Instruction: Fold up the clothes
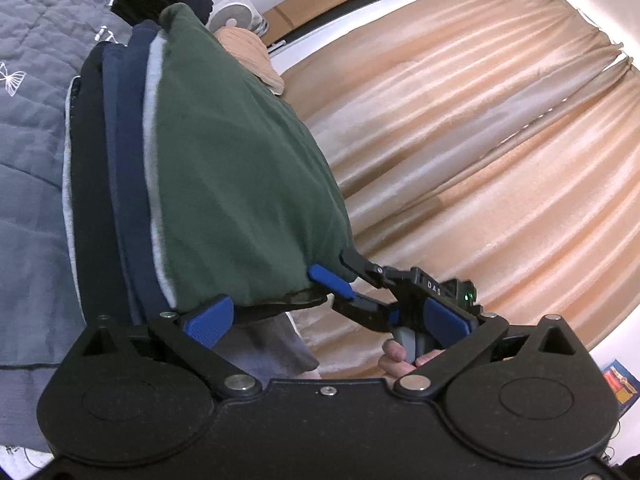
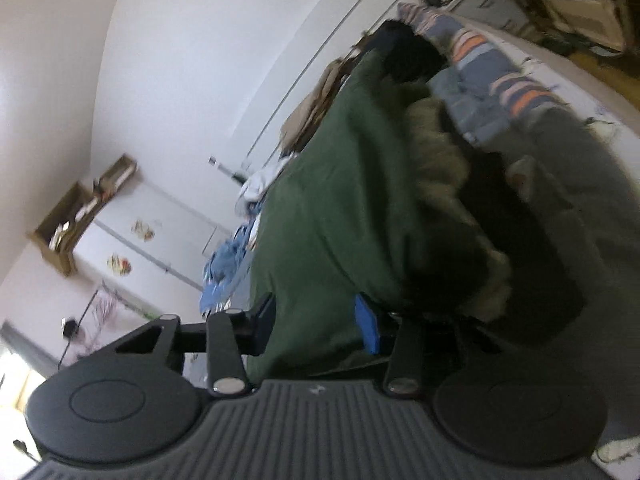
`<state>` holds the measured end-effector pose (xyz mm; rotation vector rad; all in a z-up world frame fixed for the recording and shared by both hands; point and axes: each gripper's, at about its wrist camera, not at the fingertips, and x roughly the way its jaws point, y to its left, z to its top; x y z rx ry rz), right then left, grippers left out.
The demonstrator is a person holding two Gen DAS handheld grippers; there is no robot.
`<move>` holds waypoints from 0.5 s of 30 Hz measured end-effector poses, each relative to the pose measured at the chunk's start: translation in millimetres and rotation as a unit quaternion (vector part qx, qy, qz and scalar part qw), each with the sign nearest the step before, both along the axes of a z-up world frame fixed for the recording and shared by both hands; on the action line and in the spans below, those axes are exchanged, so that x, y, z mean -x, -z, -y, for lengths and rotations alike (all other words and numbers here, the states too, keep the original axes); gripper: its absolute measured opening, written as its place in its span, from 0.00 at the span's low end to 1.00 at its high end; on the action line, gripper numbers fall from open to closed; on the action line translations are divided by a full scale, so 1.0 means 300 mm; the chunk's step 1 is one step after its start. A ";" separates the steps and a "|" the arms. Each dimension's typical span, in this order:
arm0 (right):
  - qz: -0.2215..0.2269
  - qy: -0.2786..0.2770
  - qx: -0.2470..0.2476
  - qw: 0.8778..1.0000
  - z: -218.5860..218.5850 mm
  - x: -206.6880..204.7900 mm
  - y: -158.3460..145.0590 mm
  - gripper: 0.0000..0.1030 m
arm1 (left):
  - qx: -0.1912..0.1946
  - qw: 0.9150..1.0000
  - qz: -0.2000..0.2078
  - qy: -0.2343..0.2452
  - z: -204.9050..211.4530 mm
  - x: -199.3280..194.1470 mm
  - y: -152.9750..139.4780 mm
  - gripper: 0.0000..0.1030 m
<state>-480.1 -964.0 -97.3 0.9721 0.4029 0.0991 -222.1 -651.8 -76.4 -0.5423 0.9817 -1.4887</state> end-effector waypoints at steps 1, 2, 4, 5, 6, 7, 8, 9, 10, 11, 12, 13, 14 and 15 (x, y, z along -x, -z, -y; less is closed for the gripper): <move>-0.002 0.005 0.005 1.000 0.000 0.011 -0.002 0.41 | -0.001 1.000 0.002 -0.001 0.000 0.000 -0.001 0.99; -0.003 0.009 0.010 1.000 0.001 0.023 -0.005 0.41 | -0.001 1.000 0.003 0.000 -0.005 0.001 -0.004 0.99; -0.004 0.016 0.010 1.000 -0.006 0.044 -0.016 0.41 | 0.000 1.000 0.006 0.002 -0.021 0.003 -0.009 0.99; -0.004 0.019 0.010 1.000 -0.010 0.054 -0.021 0.42 | 0.001 1.000 0.008 0.002 -0.030 0.000 -0.007 0.99; 0.004 0.023 0.015 1.000 -0.012 0.069 -0.034 0.43 | 0.003 1.000 0.009 0.003 -0.039 -0.007 -0.003 0.99; 0.012 0.027 0.021 0.999 -0.014 0.085 -0.047 0.45 | 0.005 1.000 0.009 0.003 -0.047 -0.008 -0.004 0.99; 0.020 0.036 0.028 0.999 -0.015 0.100 -0.063 0.45 | 0.008 1.000 0.010 0.004 -0.060 -0.008 -0.003 0.99; 0.028 0.045 0.036 0.998 -0.016 0.116 -0.078 0.45 | 0.009 1.000 0.011 0.004 -0.067 -0.007 -0.002 0.99; 0.037 0.055 0.044 0.997 -0.017 0.131 -0.094 0.46 | 0.010 1.000 0.012 0.004 -0.069 -0.005 -0.001 0.99; 0.039 0.064 0.044 0.996 -0.011 0.143 -0.094 0.46 | 0.011 1.000 0.013 0.004 -0.072 -0.003 -0.001 0.99; 0.041 0.073 0.045 0.995 -0.005 0.154 -0.094 0.48 | 0.011 1.000 0.013 0.004 -0.073 -0.002 -0.002 0.99; 0.044 0.083 0.045 0.995 0.002 0.165 -0.094 0.51 | 0.010 1.000 0.012 0.004 -0.072 0.000 -0.002 0.99; 0.046 0.092 0.046 0.994 0.008 0.177 -0.094 0.52 | 0.010 1.000 0.012 0.005 -0.071 0.001 -0.002 0.99; 0.048 0.101 0.046 0.993 0.014 0.188 -0.094 0.53 | 0.009 1.000 0.013 0.006 -0.071 0.003 -0.004 0.99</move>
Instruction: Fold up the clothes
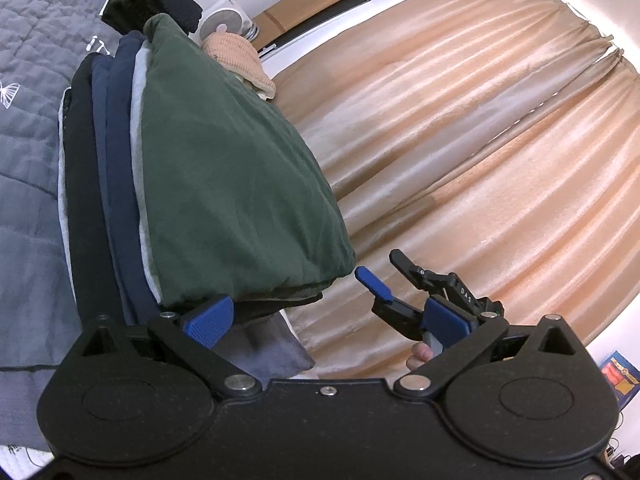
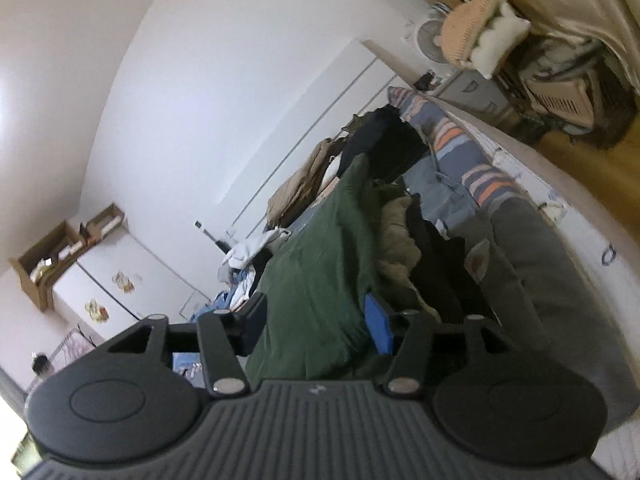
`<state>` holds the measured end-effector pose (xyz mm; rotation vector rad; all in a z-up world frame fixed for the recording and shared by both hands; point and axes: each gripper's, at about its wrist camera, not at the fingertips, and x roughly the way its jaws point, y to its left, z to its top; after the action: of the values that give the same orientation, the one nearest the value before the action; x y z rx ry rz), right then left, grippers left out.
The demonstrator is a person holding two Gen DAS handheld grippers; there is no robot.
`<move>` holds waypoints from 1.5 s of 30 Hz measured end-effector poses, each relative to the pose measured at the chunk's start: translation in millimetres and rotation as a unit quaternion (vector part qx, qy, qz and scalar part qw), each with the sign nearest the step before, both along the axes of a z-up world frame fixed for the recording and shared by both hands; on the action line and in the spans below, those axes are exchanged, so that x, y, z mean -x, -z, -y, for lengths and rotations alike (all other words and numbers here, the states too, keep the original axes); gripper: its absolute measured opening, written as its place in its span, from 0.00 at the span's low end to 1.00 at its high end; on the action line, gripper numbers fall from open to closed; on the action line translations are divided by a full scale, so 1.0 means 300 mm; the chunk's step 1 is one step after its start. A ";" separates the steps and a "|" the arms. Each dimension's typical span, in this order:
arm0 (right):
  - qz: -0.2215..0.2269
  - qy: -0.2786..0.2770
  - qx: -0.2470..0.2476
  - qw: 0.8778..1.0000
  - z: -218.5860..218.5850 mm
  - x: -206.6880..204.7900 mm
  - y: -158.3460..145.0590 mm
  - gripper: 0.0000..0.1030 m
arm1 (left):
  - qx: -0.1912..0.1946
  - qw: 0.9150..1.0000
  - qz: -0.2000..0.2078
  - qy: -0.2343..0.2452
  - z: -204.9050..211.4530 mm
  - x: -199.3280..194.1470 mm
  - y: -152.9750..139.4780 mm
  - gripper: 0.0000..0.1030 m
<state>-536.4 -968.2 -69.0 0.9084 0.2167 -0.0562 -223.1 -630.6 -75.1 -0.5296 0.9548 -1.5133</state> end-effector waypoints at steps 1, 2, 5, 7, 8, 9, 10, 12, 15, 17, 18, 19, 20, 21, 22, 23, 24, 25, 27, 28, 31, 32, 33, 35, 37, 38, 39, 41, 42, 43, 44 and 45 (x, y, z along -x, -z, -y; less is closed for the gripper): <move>-0.004 0.000 -0.009 1.000 0.004 -0.003 0.011 0.53 | -0.001 1.000 0.001 0.001 0.000 0.002 -0.002 0.99; -0.011 -0.001 -0.012 1.000 0.004 -0.011 0.016 0.53 | -0.001 1.000 0.002 0.002 0.001 0.005 -0.004 0.99; -0.041 -0.006 -0.011 0.999 -0.008 -0.046 0.038 0.53 | -0.003 1.000 0.004 0.004 0.001 0.010 -0.008 0.99; -0.036 -0.004 -0.012 0.999 -0.014 -0.055 0.048 0.54 | -0.004 1.000 0.007 0.004 0.005 0.013 -0.012 0.99; -0.034 0.002 -0.012 0.999 -0.014 -0.058 0.049 0.54 | -0.005 1.000 0.007 0.004 0.009 0.014 -0.014 0.99; -0.030 0.007 -0.015 0.999 -0.013 -0.064 0.054 0.54 | -0.006 1.000 0.007 0.005 0.011 0.015 -0.013 0.99; -0.026 0.013 -0.018 0.999 -0.013 -0.071 0.059 0.54 | -0.007 1.000 0.007 0.005 0.013 0.016 -0.012 0.99; -0.018 0.025 -0.024 0.999 -0.011 -0.083 0.069 0.55 | -0.009 1.000 0.008 0.007 0.017 0.020 -0.011 0.99; -0.031 0.034 -0.020 0.999 -0.014 -0.111 0.074 0.55 | -0.011 1.000 0.009 0.008 0.017 0.025 -0.008 0.99; -0.027 0.039 -0.016 0.999 -0.025 -0.122 0.071 0.55 | -0.011 1.000 0.010 0.008 0.015 0.027 -0.005 0.99; -0.025 0.042 -0.011 0.999 -0.032 -0.126 0.068 0.55 | -0.012 1.000 0.010 0.008 0.014 0.026 -0.004 0.99; -0.022 0.046 -0.006 0.999 -0.039 -0.130 0.066 0.52 | -0.013 1.000 0.009 0.007 0.012 0.025 -0.004 0.99; -0.020 0.050 -0.001 0.999 -0.046 -0.134 0.063 0.49 | -0.014 1.000 0.009 0.006 0.010 0.025 -0.002 0.99; -0.017 0.055 -0.002 0.998 -0.049 -0.129 0.061 0.37 | -0.014 1.000 0.009 0.005 0.007 0.024 0.000 0.99; -0.010 0.057 -0.008 0.998 -0.046 -0.118 0.060 0.22 | -0.014 1.000 0.008 0.004 0.003 0.023 0.001 0.99; -0.003 0.060 -0.015 0.998 -0.043 -0.107 0.059 0.14 | -0.014 1.000 0.008 0.003 0.001 0.022 -0.001 0.99; 0.012 0.057 -0.030 0.998 -0.034 -0.090 0.058 0.13 | -0.014 1.000 0.007 0.002 0.000 0.020 -0.004 0.99; 0.024 0.053 -0.043 0.997 -0.028 -0.075 0.056 0.12 | -0.014 1.000 0.007 0.001 -0.003 0.019 -0.006 0.99; 0.037 0.050 -0.059 0.996 -0.022 -0.054 0.052 0.11 | -0.013 1.000 0.005 -0.002 -0.008 0.015 -0.006 0.99; 0.043 0.048 -0.066 0.996 -0.020 -0.044 0.051 0.11 | -0.013 1.000 0.005 -0.003 -0.010 0.014 -0.006 0.99; 0.027 0.046 -0.096 0.994 -0.005 -0.038 0.077 0.11 | -0.015 1.000 0.003 -0.006 -0.015 0.010 -0.005 0.99; 0.006 0.044 -0.094 0.995 0.003 -0.048 0.087 0.11 | -0.015 1.000 0.003 -0.007 -0.016 0.008 -0.004 0.99; -0.015 0.042 -0.092 0.995 0.010 -0.058 0.098 0.11 | -0.016 1.000 0.003 -0.008 -0.016 0.008 -0.004 0.99; -0.049 0.060 -0.077 0.994 0.019 -0.068 0.117 0.14 | -0.020 1.000 0.006 -0.009 -0.014 0.009 -0.004 0.99; -0.054 0.062 -0.060 0.995 0.024 -0.074 0.127 0.15 | -0.026 1.000 0.013 -0.011 -0.012 0.012 -0.005 0.99; -0.051 0.063 -0.065 0.995 0.026 -0.072 0.128 0.15 | -0.030 0.999 0.017 -0.013 -0.010 0.015 -0.007 0.99; -0.050 0.062 -0.063 0.995 0.027 -0.071 0.124 0.15 | -0.032 0.999 0.021 -0.014 -0.008 0.019 -0.011 0.99; -0.051 0.063 -0.049 0.995 0.024 -0.064 0.107 0.20 | -0.038 0.999 0.033 -0.018 -0.007 0.027 -0.021 0.99; -0.052 0.065 -0.041 0.996 0.022 -0.059 0.097 0.23 | -0.042 0.998 0.045 -0.021 -0.007 0.035 -0.028 0.99; -0.059 0.073 -0.026 0.995 0.015 -0.051 0.083 0.30 | -0.047 0.997 0.059 -0.025 -0.008 0.044 -0.036 0.99; -0.065 0.081 -0.012 0.995 0.008 -0.043 0.069 0.35 | -0.052 0.995 0.073 -0.030 -0.008 0.054 -0.045 0.99; -0.072 0.089 0.003 0.993 0.001 -0.035 0.055 0.44 | -0.057 0.994 0.089 -0.036 -0.009 0.065 -0.055 0.99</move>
<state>-525.9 -968.5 -85.5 0.9174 0.2680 -0.2879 -242.7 -628.0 -58.7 -0.3379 0.8689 -1.4066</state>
